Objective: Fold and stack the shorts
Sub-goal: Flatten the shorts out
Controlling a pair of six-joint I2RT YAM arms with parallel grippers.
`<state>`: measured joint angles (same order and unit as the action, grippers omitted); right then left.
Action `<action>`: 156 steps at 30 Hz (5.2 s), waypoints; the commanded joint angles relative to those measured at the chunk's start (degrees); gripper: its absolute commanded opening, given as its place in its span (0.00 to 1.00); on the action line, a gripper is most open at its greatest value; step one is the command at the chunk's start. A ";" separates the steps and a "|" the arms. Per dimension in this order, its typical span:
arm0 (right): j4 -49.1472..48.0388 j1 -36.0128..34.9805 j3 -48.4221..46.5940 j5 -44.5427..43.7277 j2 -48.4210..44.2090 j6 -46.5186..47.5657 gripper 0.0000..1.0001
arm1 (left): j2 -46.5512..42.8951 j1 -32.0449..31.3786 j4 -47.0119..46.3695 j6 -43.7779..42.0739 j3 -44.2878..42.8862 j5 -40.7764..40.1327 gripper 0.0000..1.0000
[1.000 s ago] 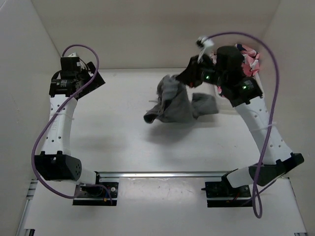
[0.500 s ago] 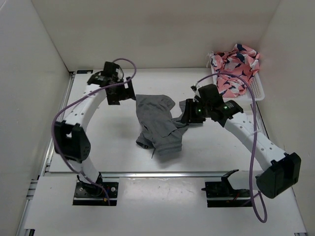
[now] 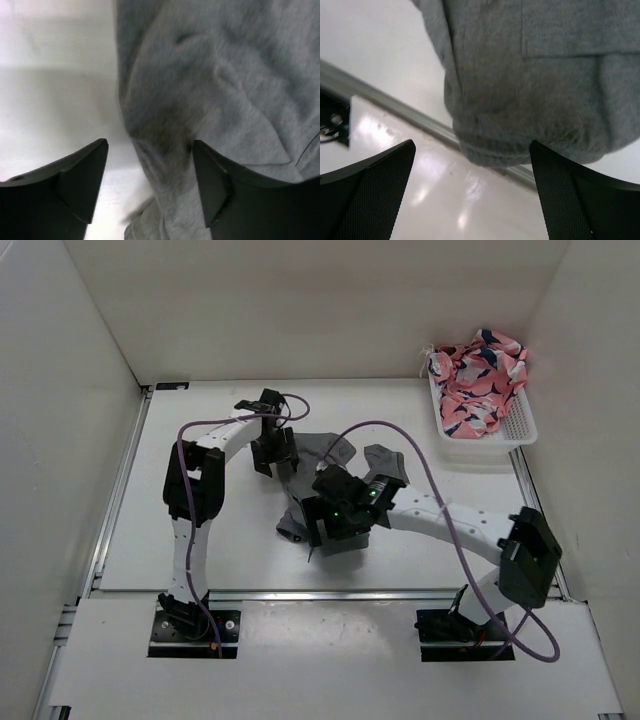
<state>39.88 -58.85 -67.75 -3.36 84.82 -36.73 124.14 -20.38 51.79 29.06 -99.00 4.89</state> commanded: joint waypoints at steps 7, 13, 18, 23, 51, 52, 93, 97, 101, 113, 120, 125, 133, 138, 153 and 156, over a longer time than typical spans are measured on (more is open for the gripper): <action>2.92 0.31 -6.87 -17.11 12.48 -1.76 0.28 | 1.47 0.61 0.24 1.35 -8.39 -1.55 0.10; 4.68 8.30 -9.84 -22.65 8.18 3.58 0.00 | -3.37 3.85 2.08 1.35 -12.61 -3.13 0.10; 4.68 19.18 -21.26 -25.38 6.24 16.15 0.00 | -7.15 8.15 3.93 1.35 -23.22 -1.72 0.10; 6.17 23.95 -34.02 -20.20 8.96 21.34 0.00 | -8.38 9.83 6.83 1.88 -30.99 0.82 0.10; 5.38 25.54 -0.55 -19.58 -7.56 15.64 0.00 | 5.76 -1.94 -3.01 6.89 -9.62 1.44 0.95; 5.39 25.54 -0.55 -19.58 -8.08 15.64 0.00 | 6.55 -1.94 -3.01 6.89 -10.59 1.44 0.93; -3.75 15.50 10.69 -2.37 -8.96 3.21 0.70 | -54.51 24.78 -3.19 6.36 34.31 -1.90 0.10; -15.48 24.39 19.29 10.01 -13.97 -9.91 0.66 | -55.23 25.83 -2.05 6.36 34.31 -2.42 0.10; -27.20 24.92 29.41 17.41 -16.17 -22.22 0.82 | -56.28 25.83 -0.99 6.36 34.31 -2.42 0.10; -50.42 18.43 38.48 20.49 -6.43 -44.83 0.82 | -58.57 25.83 0.59 6.36 34.31 -3.48 0.10; -56.15 16.06 38.31 19.18 3.16 -49.84 0.67 | -59.09 25.83 2.17 6.36 33.26 -4.70 0.10; -49.65 19.01 34.97 15.04 3.68 -46.51 0.27 | -59.62 26.36 2.70 6.36 32.73 -5.41 0.10; -24.34 33.26 10.38 6.97 -1.14 -18.76 0.00 | -52.08 26.36 1.56 5.83 22.75 -1.11 0.10; -12.11 34.94 1.56 -0.59 -5.44 -9.33 0.00 | -51.97 24.78 1.56 5.31 18.67 1.70 0.10; -5.00 35.47 34.96 0.63 -30.65 -19.86 0.78 | -65.43 14.24 -0.46 12.51 51.10 5.05 0.10; -3.15 35.47 35.58 0.10 -34.00 -19.87 0.79 | -65.43 14.23 0.06 13.22 51.10 3.03 0.10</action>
<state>34.85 -23.53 -31.81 -2.85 54.08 -55.16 60.60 -5.98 53.39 39.90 -47.29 10.55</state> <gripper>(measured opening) 0.791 0.141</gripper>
